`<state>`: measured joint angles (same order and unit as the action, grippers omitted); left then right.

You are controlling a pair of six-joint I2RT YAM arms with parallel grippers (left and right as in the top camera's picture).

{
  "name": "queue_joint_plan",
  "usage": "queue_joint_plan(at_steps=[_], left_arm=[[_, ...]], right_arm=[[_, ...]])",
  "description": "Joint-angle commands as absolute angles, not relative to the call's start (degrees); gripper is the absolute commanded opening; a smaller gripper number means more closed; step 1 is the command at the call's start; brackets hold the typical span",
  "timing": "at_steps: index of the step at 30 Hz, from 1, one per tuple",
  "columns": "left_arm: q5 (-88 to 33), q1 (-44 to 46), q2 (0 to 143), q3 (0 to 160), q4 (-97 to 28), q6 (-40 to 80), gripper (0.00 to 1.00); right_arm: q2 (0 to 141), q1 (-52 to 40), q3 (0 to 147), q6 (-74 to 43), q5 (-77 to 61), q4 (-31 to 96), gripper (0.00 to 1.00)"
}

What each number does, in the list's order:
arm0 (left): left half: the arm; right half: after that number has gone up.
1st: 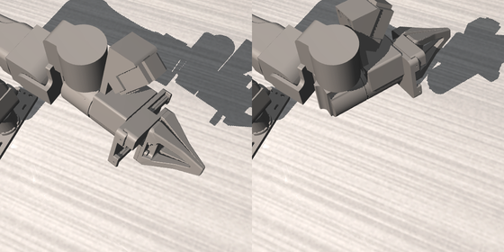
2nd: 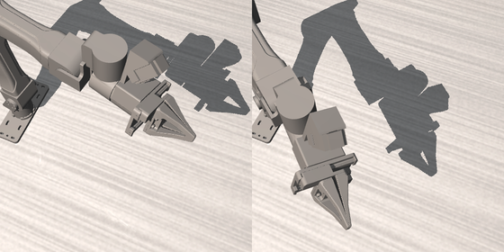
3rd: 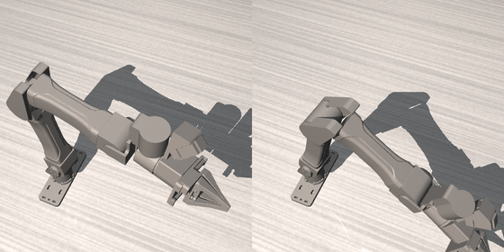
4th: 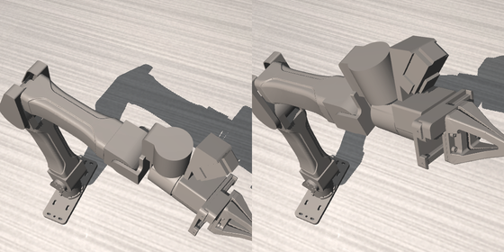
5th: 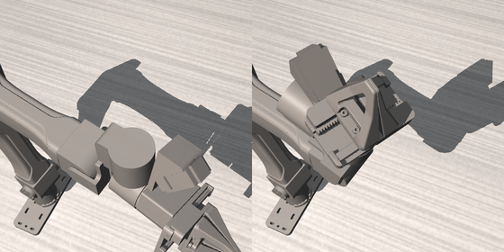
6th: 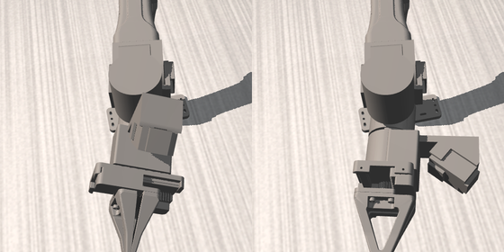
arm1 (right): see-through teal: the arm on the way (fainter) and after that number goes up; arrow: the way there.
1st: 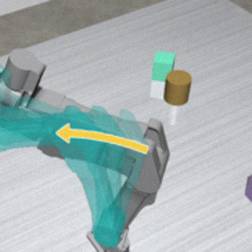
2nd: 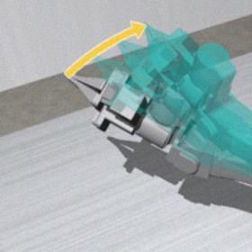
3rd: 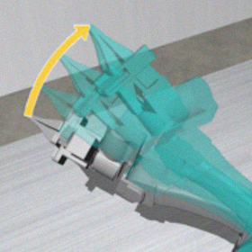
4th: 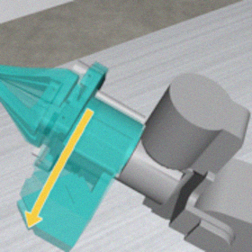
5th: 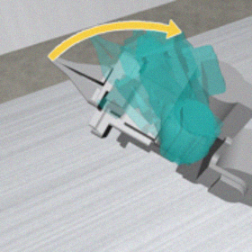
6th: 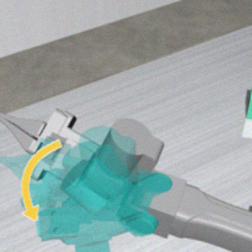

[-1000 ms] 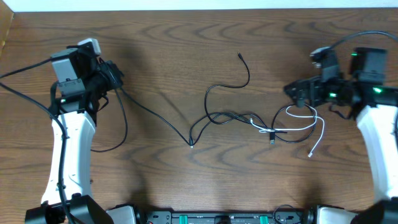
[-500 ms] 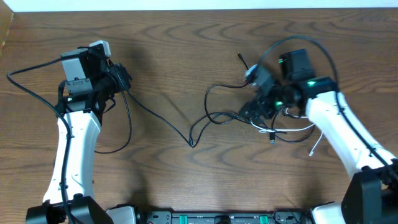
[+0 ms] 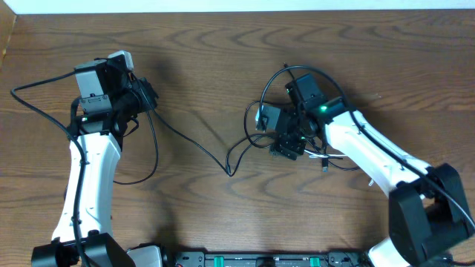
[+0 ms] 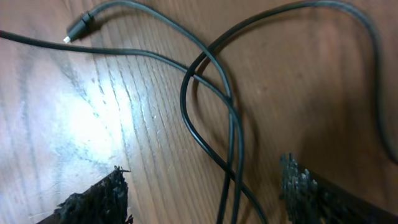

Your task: Untangle cables

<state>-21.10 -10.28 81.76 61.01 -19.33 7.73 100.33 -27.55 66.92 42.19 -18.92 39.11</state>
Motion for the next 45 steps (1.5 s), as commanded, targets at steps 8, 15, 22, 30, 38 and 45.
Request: queue_joint_plan(at_steps=[8, 15, 22, 30, 38, 45], left_arm=[[-21.4, -10.2, 82.2, 60.4, -20.1, 8.2, 0.08], [-21.4, -10.2, 83.1, 60.4, -20.2, 8.2, 0.08], [-21.4, -10.2, 83.3, 60.4, -20.2, 8.2, 0.08], [-21.4, -10.2, 83.3, 60.4, -20.1, 8.2, 0.08], [-21.4, -10.2, 83.3, 60.4, -20.1, 8.2, 0.08], [-21.4, -10.2, 83.3, 60.4, -20.2, 8.2, 0.08]], right_arm=[[105.9, -32.4, 67.7, 43.6, -18.5, 36.6, 0.71], [106.2, -33.5, 67.7, 43.6, -18.5, 34.8, 0.67], [106.3, -33.5, 67.7, 43.6, -18.5, 34.8, 0.62], [108.6, -33.5, 67.6, 43.5, -18.5, 36.0, 0.6], [110.1, -33.5, 67.6, 43.4, -18.3, 36.0, 0.57], [112.6, -33.5, 67.6, 43.4, -16.2, 35.3, 0.46]])
